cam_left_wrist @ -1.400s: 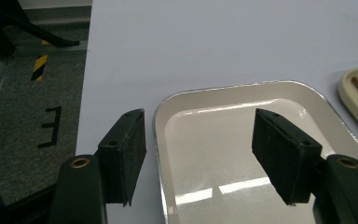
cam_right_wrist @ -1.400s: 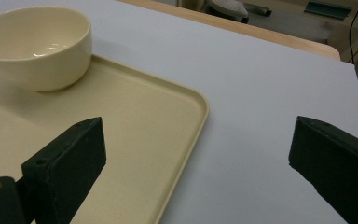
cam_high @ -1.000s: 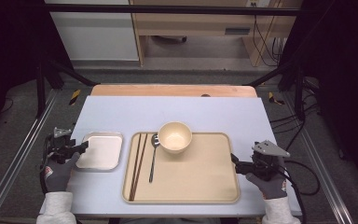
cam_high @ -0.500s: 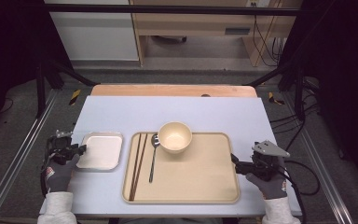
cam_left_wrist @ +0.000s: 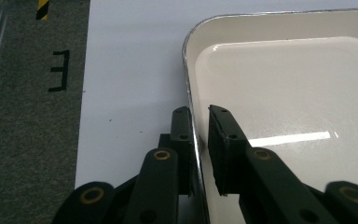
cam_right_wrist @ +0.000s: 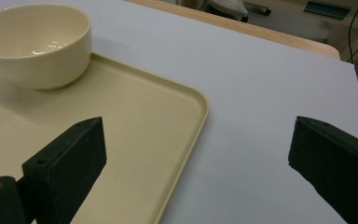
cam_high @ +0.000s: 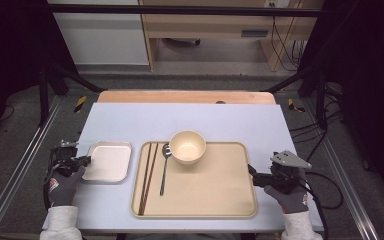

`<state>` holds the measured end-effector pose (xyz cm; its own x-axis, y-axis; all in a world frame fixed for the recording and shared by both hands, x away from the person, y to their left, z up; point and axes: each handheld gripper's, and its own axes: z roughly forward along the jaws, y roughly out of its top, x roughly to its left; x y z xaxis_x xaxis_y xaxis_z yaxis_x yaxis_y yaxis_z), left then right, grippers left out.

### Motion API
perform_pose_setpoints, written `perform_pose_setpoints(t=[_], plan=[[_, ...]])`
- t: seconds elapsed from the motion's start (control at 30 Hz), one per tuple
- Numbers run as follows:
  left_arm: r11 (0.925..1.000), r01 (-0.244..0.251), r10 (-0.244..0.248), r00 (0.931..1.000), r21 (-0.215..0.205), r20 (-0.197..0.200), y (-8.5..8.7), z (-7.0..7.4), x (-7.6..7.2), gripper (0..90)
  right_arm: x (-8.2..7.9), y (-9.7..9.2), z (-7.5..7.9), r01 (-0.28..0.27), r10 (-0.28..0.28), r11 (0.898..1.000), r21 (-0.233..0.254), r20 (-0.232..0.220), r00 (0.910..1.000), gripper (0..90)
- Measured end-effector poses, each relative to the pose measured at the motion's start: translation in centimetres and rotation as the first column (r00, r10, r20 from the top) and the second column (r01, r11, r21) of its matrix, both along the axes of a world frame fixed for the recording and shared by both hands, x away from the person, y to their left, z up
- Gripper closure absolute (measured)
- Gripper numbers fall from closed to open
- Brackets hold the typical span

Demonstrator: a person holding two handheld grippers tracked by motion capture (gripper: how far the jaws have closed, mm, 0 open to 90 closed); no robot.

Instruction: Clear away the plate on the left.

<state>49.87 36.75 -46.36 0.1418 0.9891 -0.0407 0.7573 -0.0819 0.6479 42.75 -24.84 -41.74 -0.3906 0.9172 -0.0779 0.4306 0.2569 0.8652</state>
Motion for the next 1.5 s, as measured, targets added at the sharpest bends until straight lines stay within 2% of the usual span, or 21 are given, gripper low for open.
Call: perform_pose_setpoints(t=[0.2, 0.37, 0.63, 1.03, 1.1, 1.2, 1.5], plan=[[0.9995, -0.013, 0.013, 0.9999, -0.027, -0.006, 0.2, 0.0, -0.1, 82.8, 0.0, 0.1, -0.1, -0.001, 0.001, 1.0, -0.002, -0.005, 1.0, 4.2], [0.9992, -0.023, 0.023, 0.9997, -0.034, 0.002, 0.1, 0.2, -0.2, 83.8, 0.0, 0.0, 0.0, -0.001, 0.001, 1.0, 0.001, -0.003, 1.0, 4.2], [0.9979, -0.022, 0.027, 0.9972, -0.06, 0.07, -0.2, 1.4, -0.9, 86.5, 0.0, 0.1, -0.1, -0.002, 0.002, 1.0, 0.0, -0.009, 1.0, 4.1], [0.9966, 0.001, 0.008, 0.9936, -0.083, 0.113, -0.7, 2.3, -1.5, 89.0, 0.1, 0.1, -0.1, -0.002, 0.002, 1.0, 0.001, -0.009, 1.0, 4.1], [0.9958, 0.008, 0.005, 0.9908, -0.092, 0.135, -0.8, 2.7, -1.7, 89.0, 0.1, 0.1, -0.1, -0.002, 0.002, 1.0, -0.001, -0.007, 1.0, 4.0], [0.9968, 0.013, -0.002, 0.9899, -0.078, 0.142, -1.1, 3.0, -1.9, 89.0, 0.0, 0.1, 0.0, -0.001, 0.001, 1.0, 0.002, -0.008, 1.0, 4.1], [0.9937, 0.039, -0.017, 0.9796, -0.106, 0.2, -1.3, 4.4, -2.7, 88.9, 0.0, 0.0, 0.0, -0.001, 0.001, 1.0, 0.002, -0.004, 1.0, 4.0]])
